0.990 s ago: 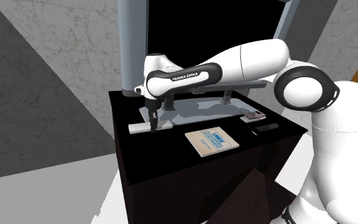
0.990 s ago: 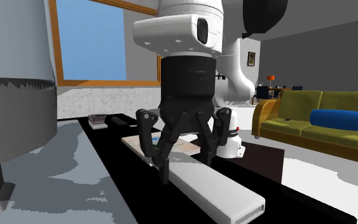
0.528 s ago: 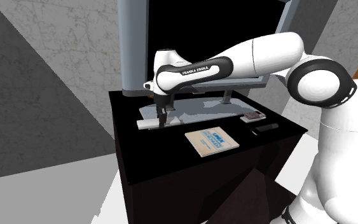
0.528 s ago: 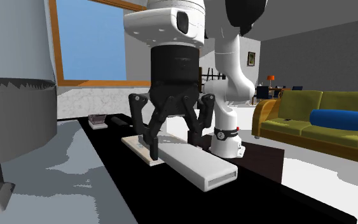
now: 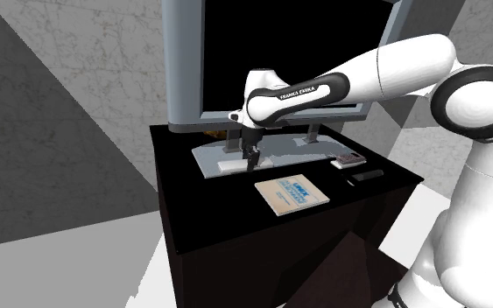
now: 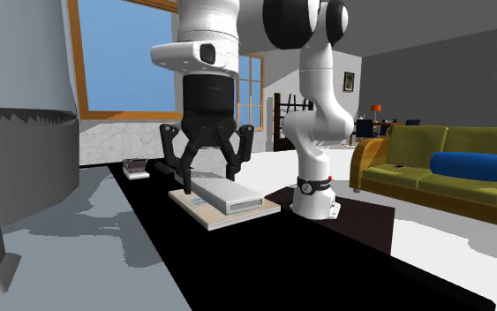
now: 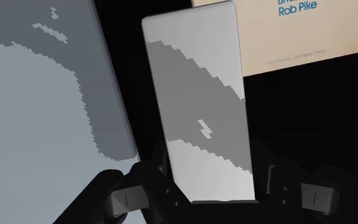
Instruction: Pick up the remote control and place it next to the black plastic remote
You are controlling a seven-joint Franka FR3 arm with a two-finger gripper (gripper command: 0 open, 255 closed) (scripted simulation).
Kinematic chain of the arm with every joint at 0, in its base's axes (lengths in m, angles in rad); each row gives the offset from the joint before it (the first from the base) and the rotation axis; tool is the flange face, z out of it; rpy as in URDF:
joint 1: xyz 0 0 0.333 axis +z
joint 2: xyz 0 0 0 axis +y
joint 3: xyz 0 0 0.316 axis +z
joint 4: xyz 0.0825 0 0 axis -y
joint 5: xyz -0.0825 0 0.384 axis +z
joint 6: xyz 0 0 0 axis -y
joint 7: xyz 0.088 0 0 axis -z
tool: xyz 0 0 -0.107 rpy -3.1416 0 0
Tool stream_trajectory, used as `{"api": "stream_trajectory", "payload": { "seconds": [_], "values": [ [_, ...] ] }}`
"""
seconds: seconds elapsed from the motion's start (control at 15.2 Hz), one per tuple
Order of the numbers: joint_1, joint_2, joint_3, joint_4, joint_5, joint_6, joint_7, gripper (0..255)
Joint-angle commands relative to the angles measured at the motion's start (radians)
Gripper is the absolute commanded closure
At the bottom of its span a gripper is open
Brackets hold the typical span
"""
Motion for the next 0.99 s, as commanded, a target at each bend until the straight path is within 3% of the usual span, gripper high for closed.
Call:
{"api": "stream_trajectory", "payload": {
  "seconds": [0.0, 0.92],
  "values": [
    [-0.022, -0.042, -0.016, -0.061, 0.002, 0.019, -0.04, 255],
    [-0.182, -0.224, -0.167, -0.287, -0.01, 0.067, -0.345, 255]
  ]
}}
